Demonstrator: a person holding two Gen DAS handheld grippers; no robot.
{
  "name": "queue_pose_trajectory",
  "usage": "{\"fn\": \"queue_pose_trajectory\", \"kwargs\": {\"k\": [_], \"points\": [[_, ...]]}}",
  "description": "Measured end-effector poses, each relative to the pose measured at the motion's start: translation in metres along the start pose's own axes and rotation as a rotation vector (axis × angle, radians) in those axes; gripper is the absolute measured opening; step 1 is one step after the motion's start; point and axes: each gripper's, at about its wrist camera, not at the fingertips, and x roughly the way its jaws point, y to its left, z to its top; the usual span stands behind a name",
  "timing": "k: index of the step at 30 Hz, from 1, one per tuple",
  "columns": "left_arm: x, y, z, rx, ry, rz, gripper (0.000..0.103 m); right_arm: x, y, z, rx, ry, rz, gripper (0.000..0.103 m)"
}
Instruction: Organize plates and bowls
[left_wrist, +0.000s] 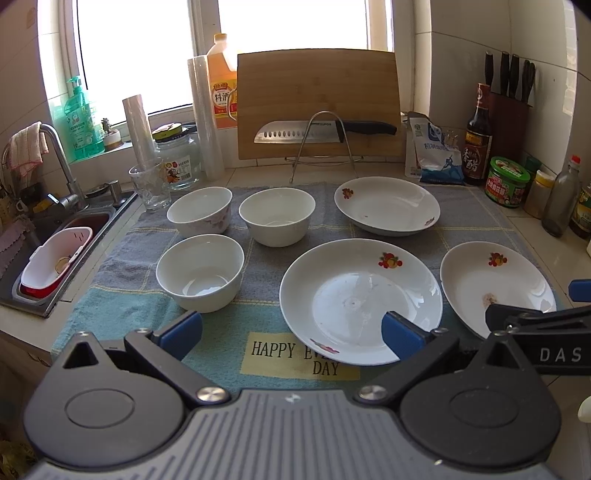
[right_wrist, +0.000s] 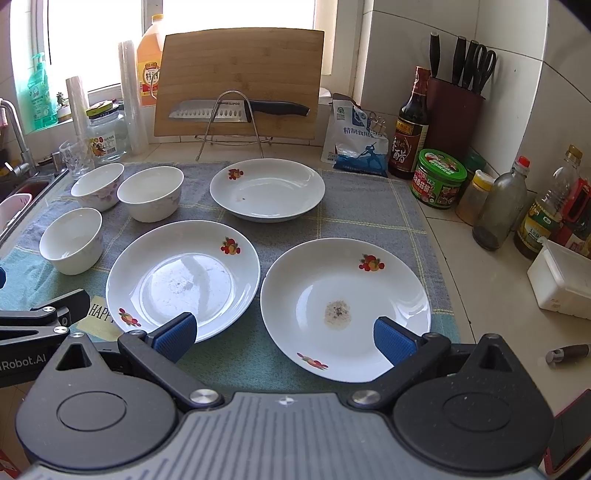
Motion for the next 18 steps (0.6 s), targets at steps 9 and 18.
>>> {"fn": "queue_pose_trajectory", "kwargs": {"k": [9, 18], "points": [[-0.0005, 0.0022, -0.0005, -0.003, -0.002, 0.0, 0.102, -0.0016, -0.0002, -0.0004, -0.005, -0.009, 0.004, 0.103], [-0.0018, 0.0018, -0.0008, -0.004, -0.002, 0.001, 0.102, -0.0025, -0.0002, -0.0017, -0.006, -0.014, 0.004, 0.103]]}}
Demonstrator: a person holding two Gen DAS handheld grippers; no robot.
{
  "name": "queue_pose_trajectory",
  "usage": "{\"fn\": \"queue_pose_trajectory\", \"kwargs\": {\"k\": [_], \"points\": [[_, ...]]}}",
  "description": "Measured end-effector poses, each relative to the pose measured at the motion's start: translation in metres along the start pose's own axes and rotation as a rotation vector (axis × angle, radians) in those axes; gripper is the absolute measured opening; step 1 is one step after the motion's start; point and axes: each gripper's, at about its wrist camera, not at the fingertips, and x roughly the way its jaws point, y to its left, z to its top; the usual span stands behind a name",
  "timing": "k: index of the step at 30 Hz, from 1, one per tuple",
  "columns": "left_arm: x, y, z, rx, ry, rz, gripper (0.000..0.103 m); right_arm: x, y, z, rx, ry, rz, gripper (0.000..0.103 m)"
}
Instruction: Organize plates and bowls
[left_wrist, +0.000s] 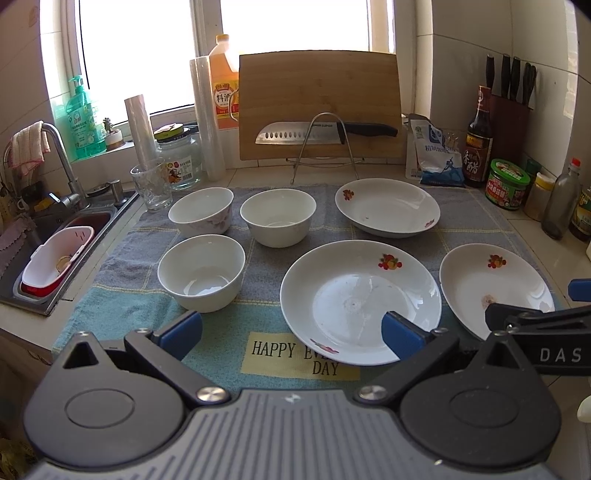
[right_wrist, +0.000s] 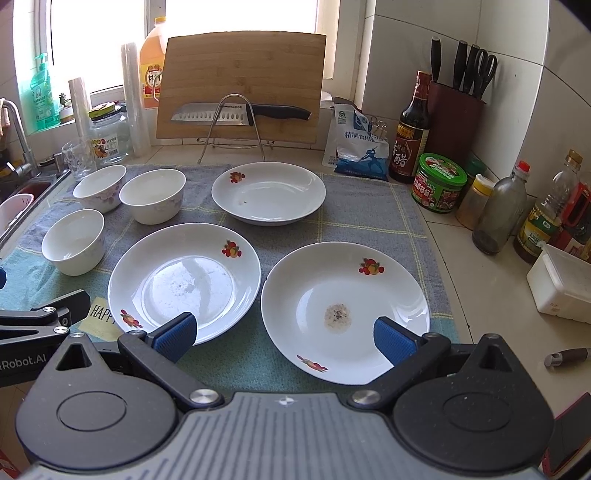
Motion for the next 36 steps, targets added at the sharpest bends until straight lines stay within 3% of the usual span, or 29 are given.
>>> {"fn": "queue_pose_trajectory", "kwargs": {"k": [36], "points": [[-0.0097, -0.0055, -0.0001, -0.011, -0.016, 0.017, 0.102, -0.0056, -0.0055, -0.0018, -0.011, -0.03, 0.023, 0.103]]}}
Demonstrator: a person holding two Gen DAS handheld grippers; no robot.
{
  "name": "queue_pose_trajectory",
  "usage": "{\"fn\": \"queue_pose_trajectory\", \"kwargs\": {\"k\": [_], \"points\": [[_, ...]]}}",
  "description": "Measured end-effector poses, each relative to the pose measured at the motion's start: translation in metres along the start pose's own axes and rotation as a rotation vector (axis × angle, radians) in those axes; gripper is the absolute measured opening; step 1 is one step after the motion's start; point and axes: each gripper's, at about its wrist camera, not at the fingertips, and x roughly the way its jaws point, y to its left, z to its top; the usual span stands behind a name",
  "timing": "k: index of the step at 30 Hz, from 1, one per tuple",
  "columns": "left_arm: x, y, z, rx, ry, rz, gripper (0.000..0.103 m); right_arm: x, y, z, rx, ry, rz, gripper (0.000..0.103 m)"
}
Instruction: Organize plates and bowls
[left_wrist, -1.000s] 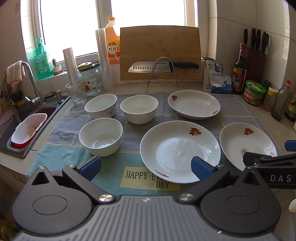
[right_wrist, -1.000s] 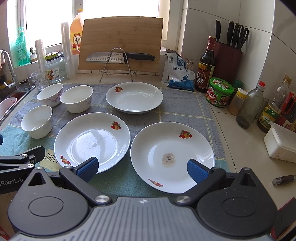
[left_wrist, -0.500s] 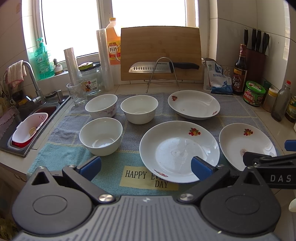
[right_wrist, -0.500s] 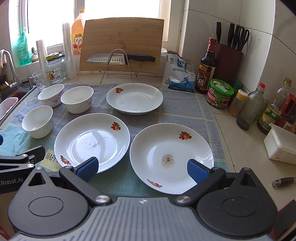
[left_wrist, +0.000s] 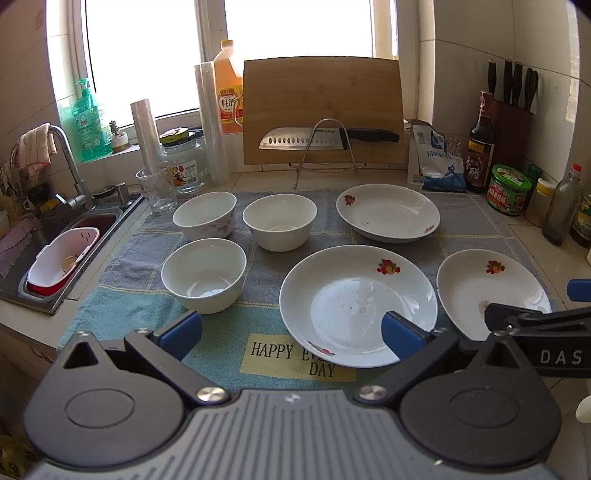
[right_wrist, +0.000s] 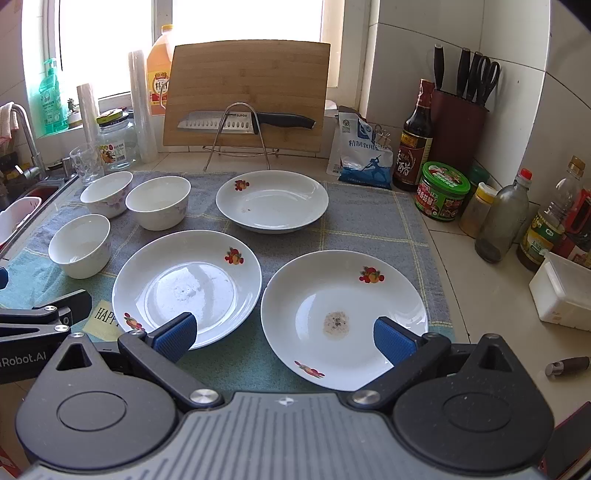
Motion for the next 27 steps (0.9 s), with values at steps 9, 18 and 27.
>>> {"fn": "queue_pose_trajectory", "kwargs": {"k": [9, 18, 27], "points": [[-0.006, -0.007, 0.0, 0.005, -0.012, 0.002, 0.102, -0.005, -0.007, -0.002, 0.007, -0.017, 0.012, 0.103], [-0.014, -0.018, 0.0, 0.018, -0.028, -0.008, 0.102, -0.013, -0.019, -0.006, 0.015, -0.043, 0.03, 0.103], [-0.005, -0.032, 0.009, 0.068, -0.043, -0.054, 0.102, -0.019, -0.035, -0.018, 0.005, -0.104, 0.047, 0.103]]}}
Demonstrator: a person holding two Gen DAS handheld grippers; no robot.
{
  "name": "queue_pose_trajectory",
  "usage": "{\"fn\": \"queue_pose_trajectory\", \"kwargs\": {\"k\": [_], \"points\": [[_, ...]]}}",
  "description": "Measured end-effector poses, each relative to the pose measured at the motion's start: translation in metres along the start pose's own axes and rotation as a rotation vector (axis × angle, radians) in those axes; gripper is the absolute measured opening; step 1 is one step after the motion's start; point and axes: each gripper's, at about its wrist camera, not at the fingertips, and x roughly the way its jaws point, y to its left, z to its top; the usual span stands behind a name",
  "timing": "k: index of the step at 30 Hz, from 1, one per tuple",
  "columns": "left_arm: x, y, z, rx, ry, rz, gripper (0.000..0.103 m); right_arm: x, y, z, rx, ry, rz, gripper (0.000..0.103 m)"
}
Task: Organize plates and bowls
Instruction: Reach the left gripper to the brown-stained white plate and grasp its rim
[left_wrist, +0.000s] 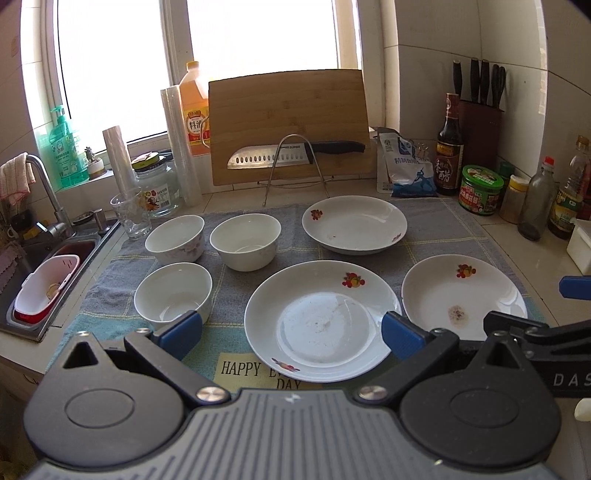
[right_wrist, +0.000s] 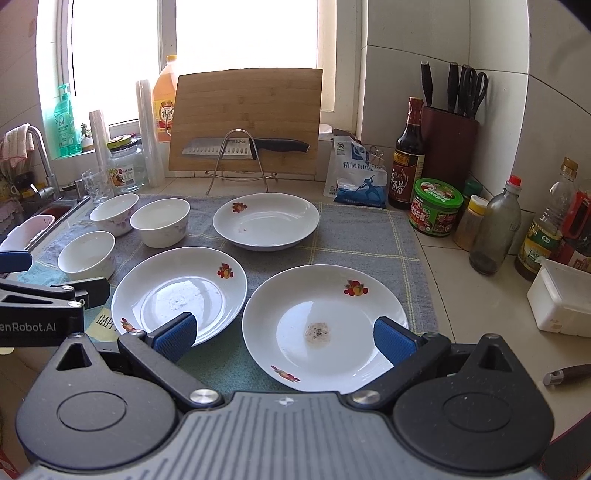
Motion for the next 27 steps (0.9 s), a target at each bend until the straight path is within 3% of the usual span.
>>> {"fn": "queue_pose_trajectory", "kwargs": {"k": [8, 15, 23, 27], "points": [[0.029, -0.013, 0.013, 0.029, 0.007, -0.094, 0.102, 0.011, -0.019, -0.016, -0.007, 0.011, -0.015, 0.103], [0.059, -0.023, 0.029, 0.043, 0.048, -0.246, 0.102, 0.034, -0.032, -0.041, -0.019, 0.083, -0.018, 0.103], [0.092, -0.04, 0.042, 0.121, 0.096, -0.338, 0.102, 0.065, -0.041, -0.058, 0.007, 0.147, -0.015, 0.103], [0.105, -0.049, 0.048, 0.175, 0.111, -0.35, 0.102, 0.081, -0.043, -0.061, 0.026, 0.159, 0.0, 0.103]]}}
